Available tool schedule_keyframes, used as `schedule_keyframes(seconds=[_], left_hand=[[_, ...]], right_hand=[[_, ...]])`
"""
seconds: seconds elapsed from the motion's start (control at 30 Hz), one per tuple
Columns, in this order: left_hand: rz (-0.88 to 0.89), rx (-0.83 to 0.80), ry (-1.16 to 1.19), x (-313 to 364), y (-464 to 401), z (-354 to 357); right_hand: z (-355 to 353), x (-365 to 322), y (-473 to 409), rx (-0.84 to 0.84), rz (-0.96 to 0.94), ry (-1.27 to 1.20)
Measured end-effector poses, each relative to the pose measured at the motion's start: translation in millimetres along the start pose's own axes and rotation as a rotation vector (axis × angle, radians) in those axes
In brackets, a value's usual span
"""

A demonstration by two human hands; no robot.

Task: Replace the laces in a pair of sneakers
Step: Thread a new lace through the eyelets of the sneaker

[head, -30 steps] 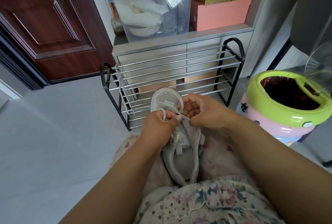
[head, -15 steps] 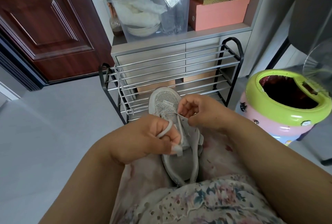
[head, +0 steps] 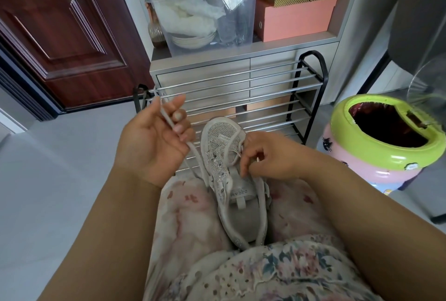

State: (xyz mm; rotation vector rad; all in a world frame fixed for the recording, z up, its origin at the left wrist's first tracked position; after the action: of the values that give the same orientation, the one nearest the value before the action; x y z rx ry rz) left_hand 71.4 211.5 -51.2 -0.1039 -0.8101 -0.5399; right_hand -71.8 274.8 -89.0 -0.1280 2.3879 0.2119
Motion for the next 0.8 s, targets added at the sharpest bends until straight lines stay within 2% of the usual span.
schedule_keyframes(seconds=[0.13, 0.27, 0.37, 0.43, 0.5, 0.57, 0.67, 0.73, 0.8], left_hand=[[0.047, -0.036, 0.093, 3.6, -4.2, 8.0], [0.077, -0.090, 0.189, 13.5, -7.9, 19.9], [0.139, -0.063, 0.231, 30.7, -11.1, 14.5], [0.142, 0.024, 0.056, 33.1, -12.3, 0.3], [0.091, 0.076, -0.285, 23.4, -11.2, -14.8], [0.020, 0.003, -0.537, 5.2, -7.2, -19.6], [-0.037, -0.108, -0.733, -16.8, 1.7, -17.2], [0.015, -0.085, -0.854, -18.4, 2.8, -20.7], [0.062, -0.051, -0.846, -16.8, 2.6, -22.0]], right_hand=[[-16.1, -17.4, 0.3, 0.172, -0.072, -0.244], [7.2, -46.9, -12.7, 0.069, -0.172, -0.096], [8.1, -51.2, -19.8, 0.081, -0.178, -0.062], [-4.4, -46.7, -23.1, 0.117, -0.115, -0.218], [-20.3, -43.6, -25.9, 0.185, -0.070, -0.368], [-32.4, -46.4, -30.7, 0.254, -0.092, -0.409], [-34.1, -49.1, -37.9, 0.275, -0.111, -0.403], [-29.8, -48.6, -40.5, 0.271, -0.105, -0.402], [-27.5, -48.8, -41.9, 0.283, -0.118, -0.417]])
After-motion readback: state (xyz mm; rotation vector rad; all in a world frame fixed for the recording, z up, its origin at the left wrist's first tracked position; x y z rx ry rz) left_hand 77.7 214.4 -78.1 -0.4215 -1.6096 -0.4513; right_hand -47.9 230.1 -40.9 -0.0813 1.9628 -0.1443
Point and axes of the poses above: each hand's wrist, its own y-axis away from the middle knuckle, its own z-axis out of the palm, x = y × z, the point moved 8 cm from there along -y, towards the middle knuckle
